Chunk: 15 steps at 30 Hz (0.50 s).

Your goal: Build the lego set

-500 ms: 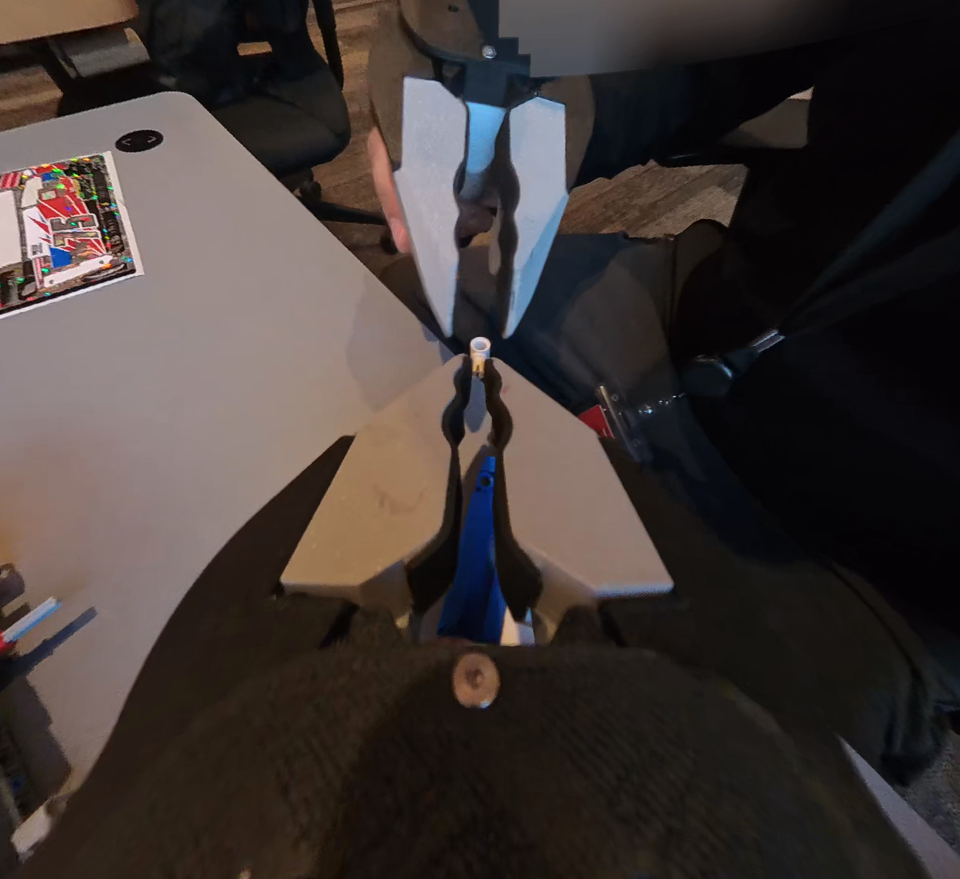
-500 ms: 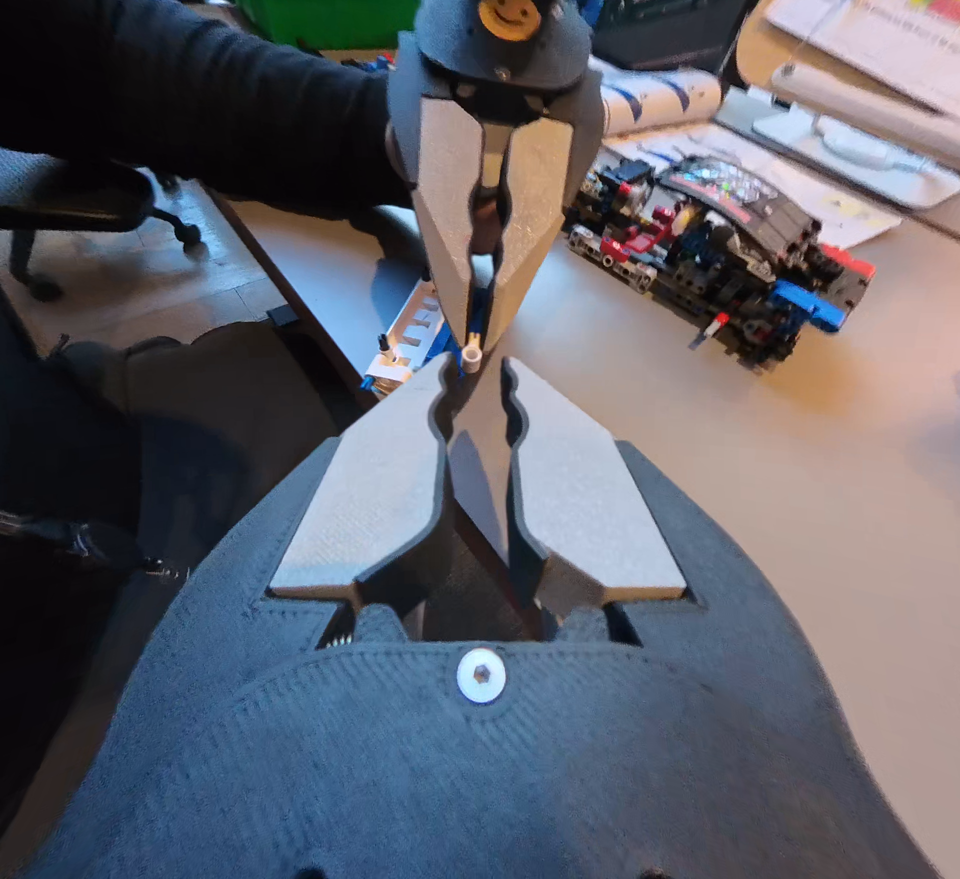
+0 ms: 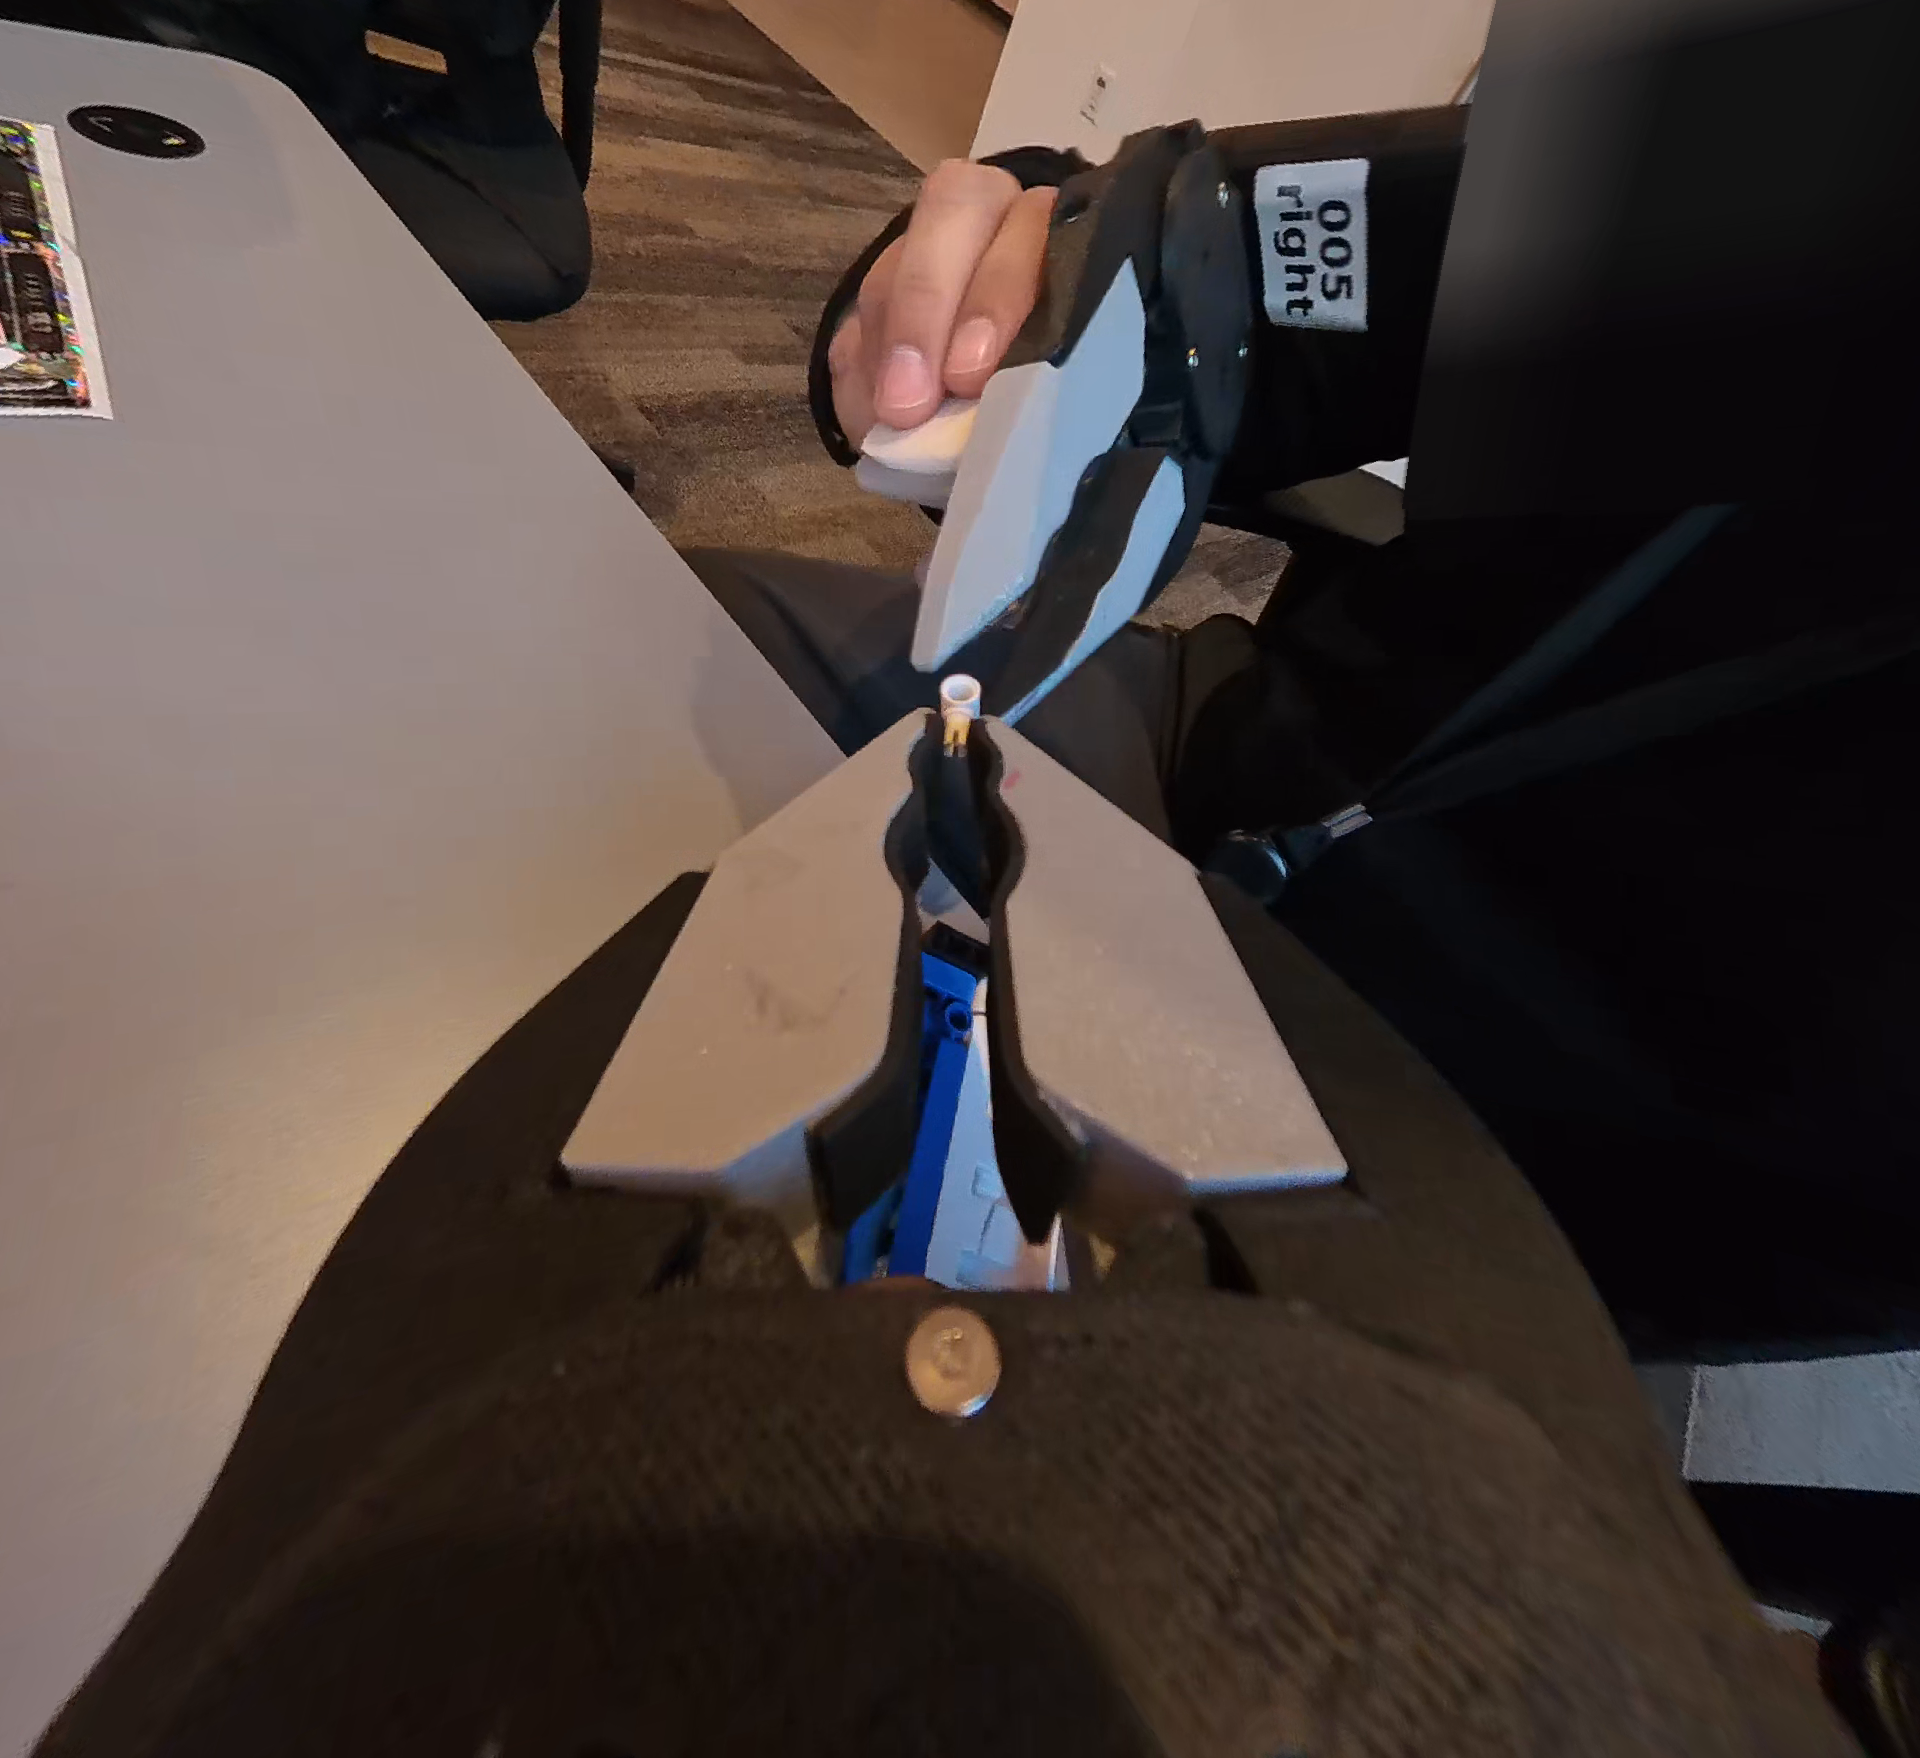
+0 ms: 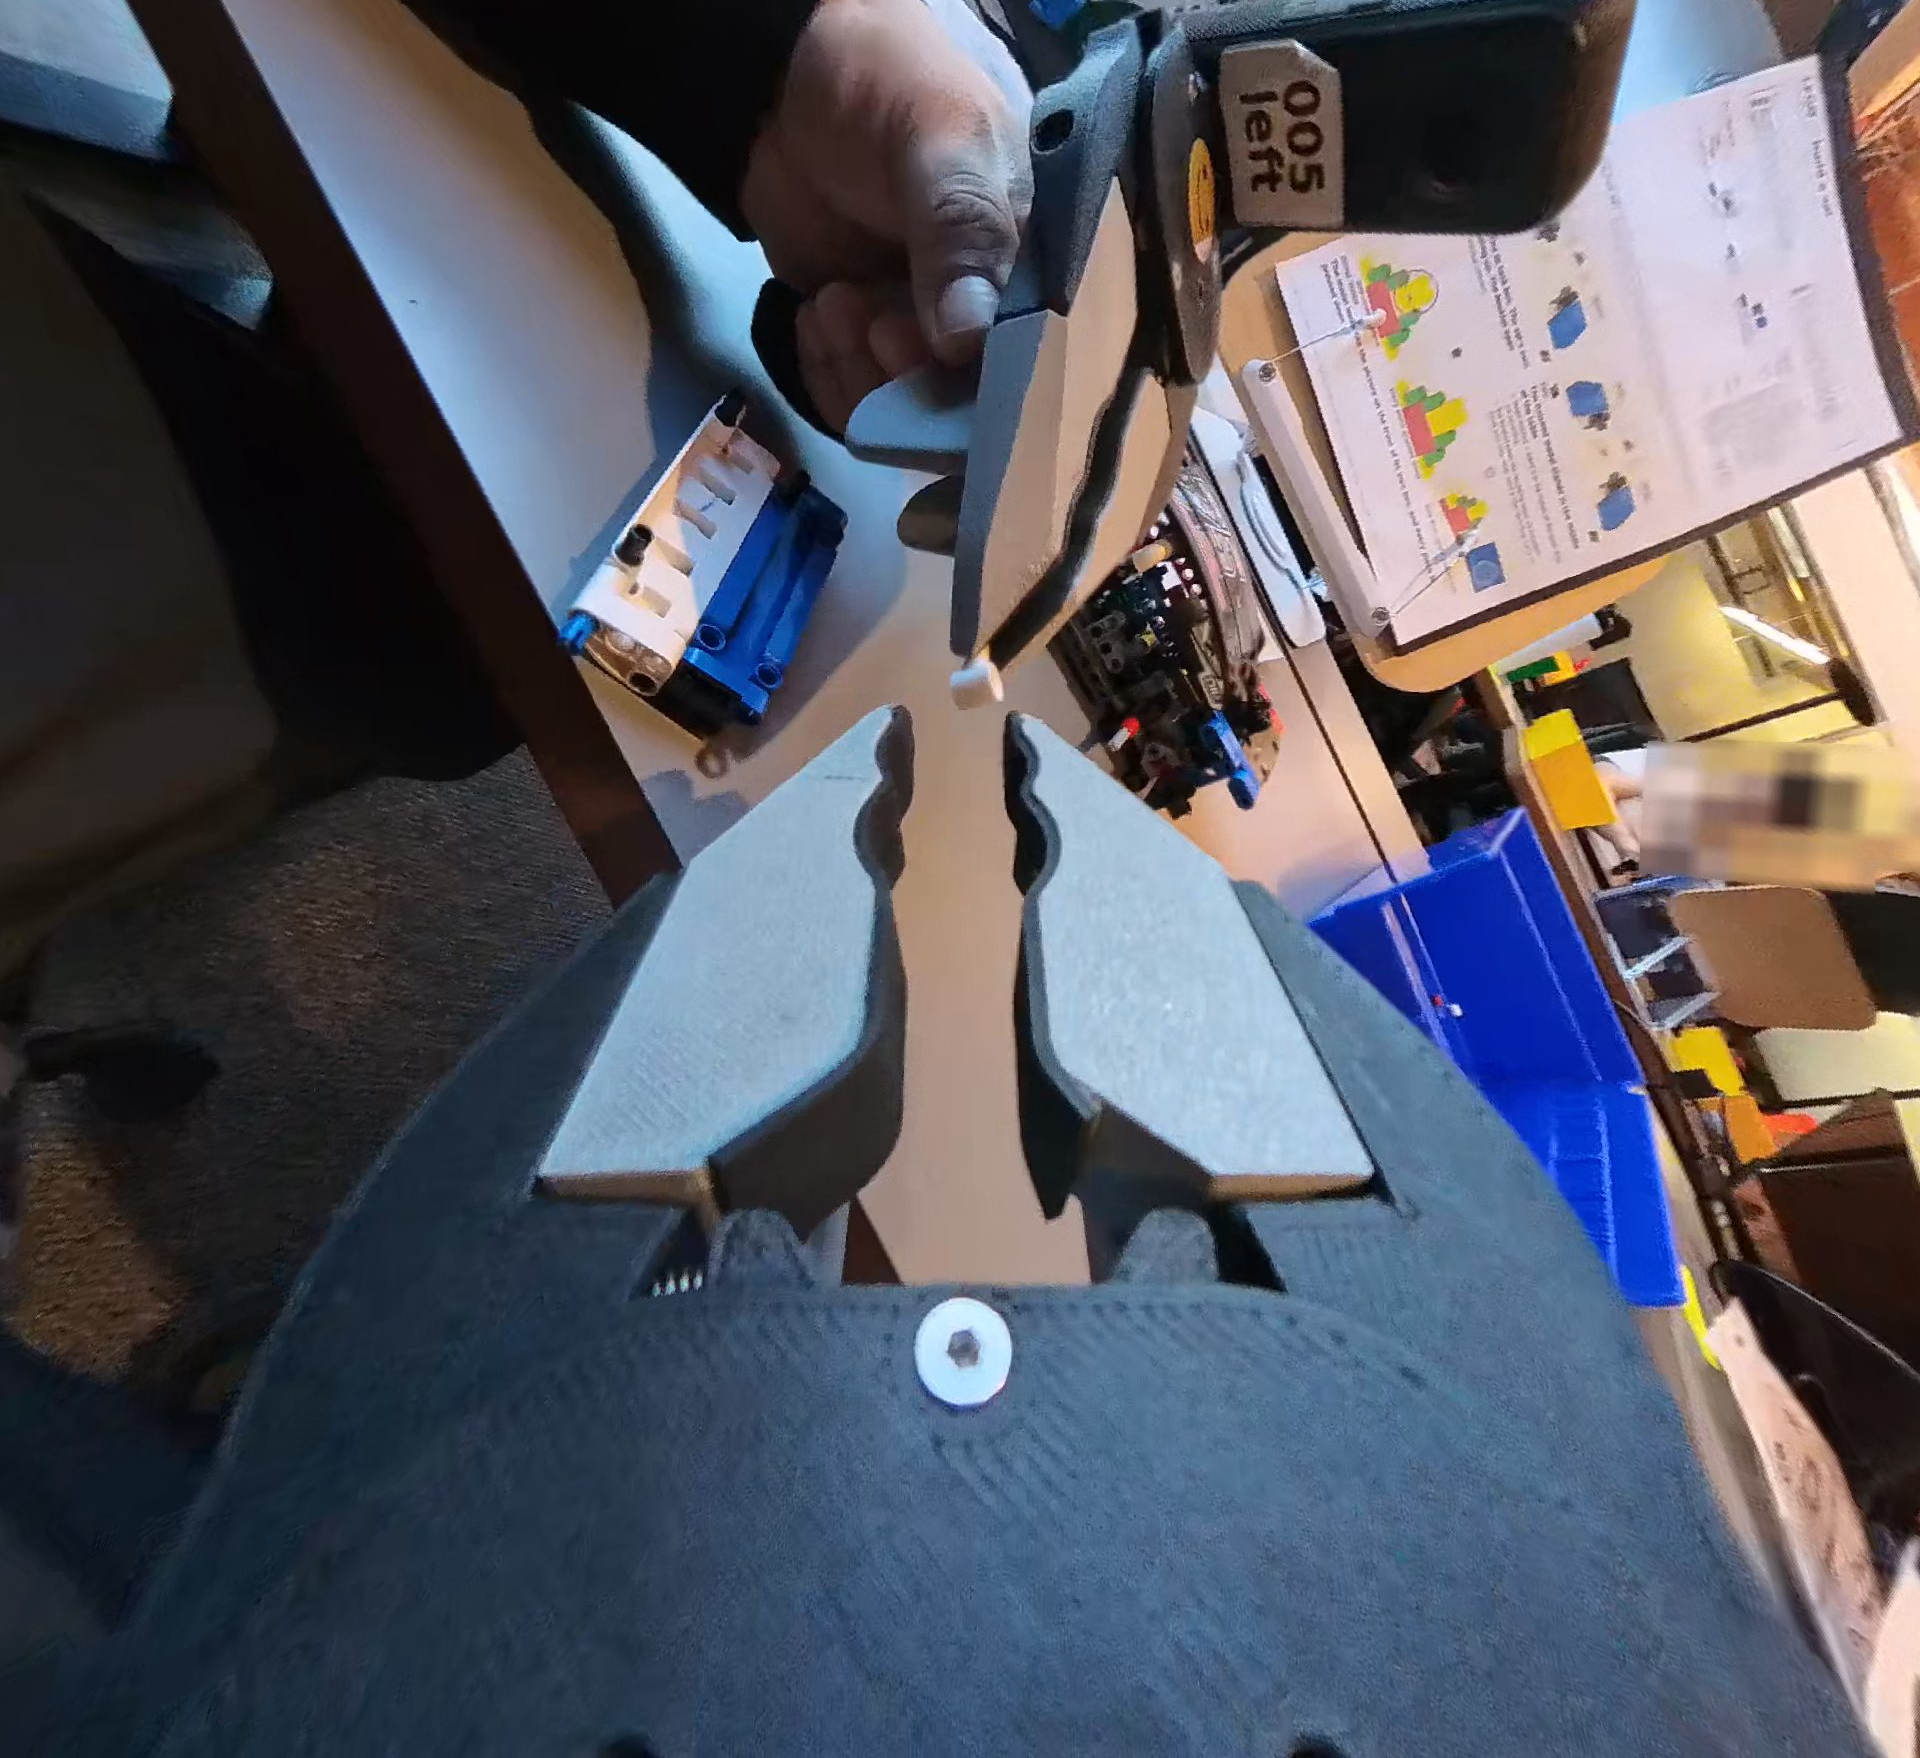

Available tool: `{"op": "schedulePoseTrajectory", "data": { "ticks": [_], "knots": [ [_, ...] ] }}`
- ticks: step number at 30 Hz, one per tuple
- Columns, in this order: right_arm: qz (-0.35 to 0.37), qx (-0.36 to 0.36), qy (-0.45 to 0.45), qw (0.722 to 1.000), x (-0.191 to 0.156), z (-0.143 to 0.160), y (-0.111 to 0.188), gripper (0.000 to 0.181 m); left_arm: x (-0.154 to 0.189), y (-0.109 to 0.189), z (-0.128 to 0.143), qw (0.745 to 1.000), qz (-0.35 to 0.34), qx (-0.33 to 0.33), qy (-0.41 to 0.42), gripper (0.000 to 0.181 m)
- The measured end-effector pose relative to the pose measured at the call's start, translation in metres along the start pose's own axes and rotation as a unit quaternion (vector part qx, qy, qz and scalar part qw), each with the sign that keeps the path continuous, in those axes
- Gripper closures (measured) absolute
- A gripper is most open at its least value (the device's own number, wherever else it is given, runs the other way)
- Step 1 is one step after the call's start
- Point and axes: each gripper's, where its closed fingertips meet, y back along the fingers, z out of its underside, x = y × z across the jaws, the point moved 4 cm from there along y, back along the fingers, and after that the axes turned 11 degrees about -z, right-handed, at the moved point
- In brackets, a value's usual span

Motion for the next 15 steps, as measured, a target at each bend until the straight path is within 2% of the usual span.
{"op": "schedulePoseTrajectory", "data": {
  "ticks": [6,15],
  "knots": [
    [0.02,-0.016,0.045,0.999,-0.0023,-0.0027,-0.0001,0.174,0.0021,-0.0043,0.0014,1.0,0.007,-0.008,0.003,0.18],
    [0.017,-0.021,0.039,0.999,-0.0041,-0.0002,-0.0016,0.175,-0.0004,-0.006,0.0038,1.0,0.009,-0.013,0.018,0.18]
  ]
}}
